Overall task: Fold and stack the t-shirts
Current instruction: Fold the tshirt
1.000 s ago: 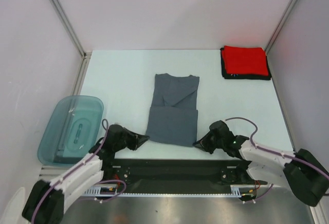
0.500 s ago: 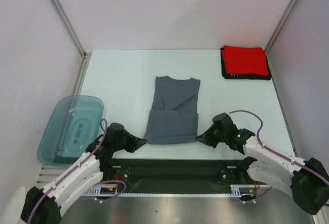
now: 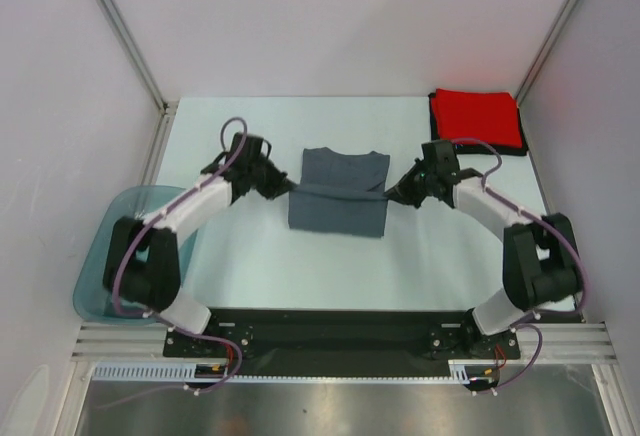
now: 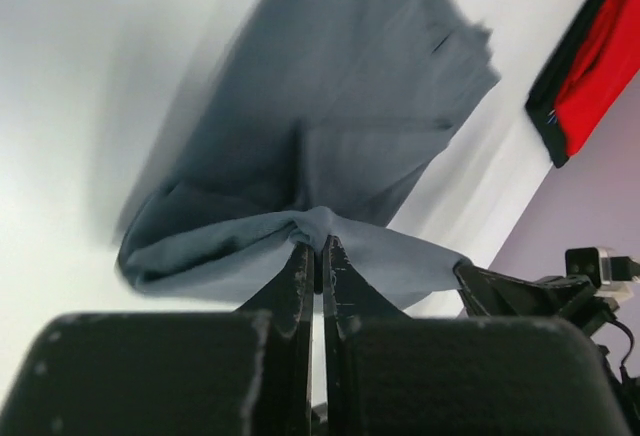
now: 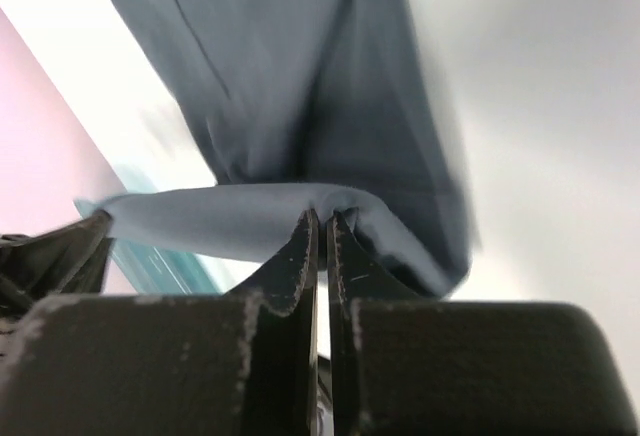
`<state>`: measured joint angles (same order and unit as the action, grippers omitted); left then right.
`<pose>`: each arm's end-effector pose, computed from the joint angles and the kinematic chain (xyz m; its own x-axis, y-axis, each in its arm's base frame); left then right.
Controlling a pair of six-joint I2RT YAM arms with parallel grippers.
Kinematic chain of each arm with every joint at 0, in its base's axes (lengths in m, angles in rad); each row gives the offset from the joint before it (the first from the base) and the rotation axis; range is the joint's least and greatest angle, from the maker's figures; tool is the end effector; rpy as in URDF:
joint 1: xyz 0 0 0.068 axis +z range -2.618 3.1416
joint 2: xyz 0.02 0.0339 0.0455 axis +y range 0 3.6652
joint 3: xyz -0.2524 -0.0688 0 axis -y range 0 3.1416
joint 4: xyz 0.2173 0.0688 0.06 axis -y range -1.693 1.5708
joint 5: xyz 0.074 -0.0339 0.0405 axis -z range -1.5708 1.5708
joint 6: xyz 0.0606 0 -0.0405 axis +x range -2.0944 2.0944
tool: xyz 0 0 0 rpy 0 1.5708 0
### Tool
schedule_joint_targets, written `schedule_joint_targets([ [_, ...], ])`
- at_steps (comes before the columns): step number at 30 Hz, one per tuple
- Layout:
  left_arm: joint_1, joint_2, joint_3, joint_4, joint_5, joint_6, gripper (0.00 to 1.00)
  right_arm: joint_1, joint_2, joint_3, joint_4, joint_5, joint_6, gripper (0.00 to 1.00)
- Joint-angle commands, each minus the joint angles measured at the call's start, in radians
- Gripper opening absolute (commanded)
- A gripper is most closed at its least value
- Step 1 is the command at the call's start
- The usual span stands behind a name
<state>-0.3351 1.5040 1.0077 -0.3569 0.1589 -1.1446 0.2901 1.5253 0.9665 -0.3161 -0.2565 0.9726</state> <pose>0.2904 -0.1113 0.2138 -0.6793 -0.7155 -0.1633 -0.4730 0.5969 -0.6480 0.2923 0.1033 0.1995 -0.7716 0.6038 -0.2001 0.3641 0.6772 0.6394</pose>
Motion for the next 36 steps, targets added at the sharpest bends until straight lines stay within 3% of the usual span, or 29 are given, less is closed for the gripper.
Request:
schedule_joint_targets([
  [1,0.045,0.186,0.214,-0.031,-0.009,0.180,0.00,-0.066,0.122,0.127,0.041,-0.059,-0.090,0.00],
  [6,0.093,0.384,0.448,-0.045,0.106,0.221,0.00,-0.121,0.301,0.299,0.041,-0.108,-0.117,0.00],
  [17,0.140,0.627,0.727,-0.031,0.194,0.200,0.00,-0.161,0.512,0.570,0.026,-0.148,-0.127,0.00],
  [36,0.148,0.854,0.919,0.030,0.315,0.169,0.03,-0.190,0.585,0.610,0.052,-0.125,-0.104,0.00],
])
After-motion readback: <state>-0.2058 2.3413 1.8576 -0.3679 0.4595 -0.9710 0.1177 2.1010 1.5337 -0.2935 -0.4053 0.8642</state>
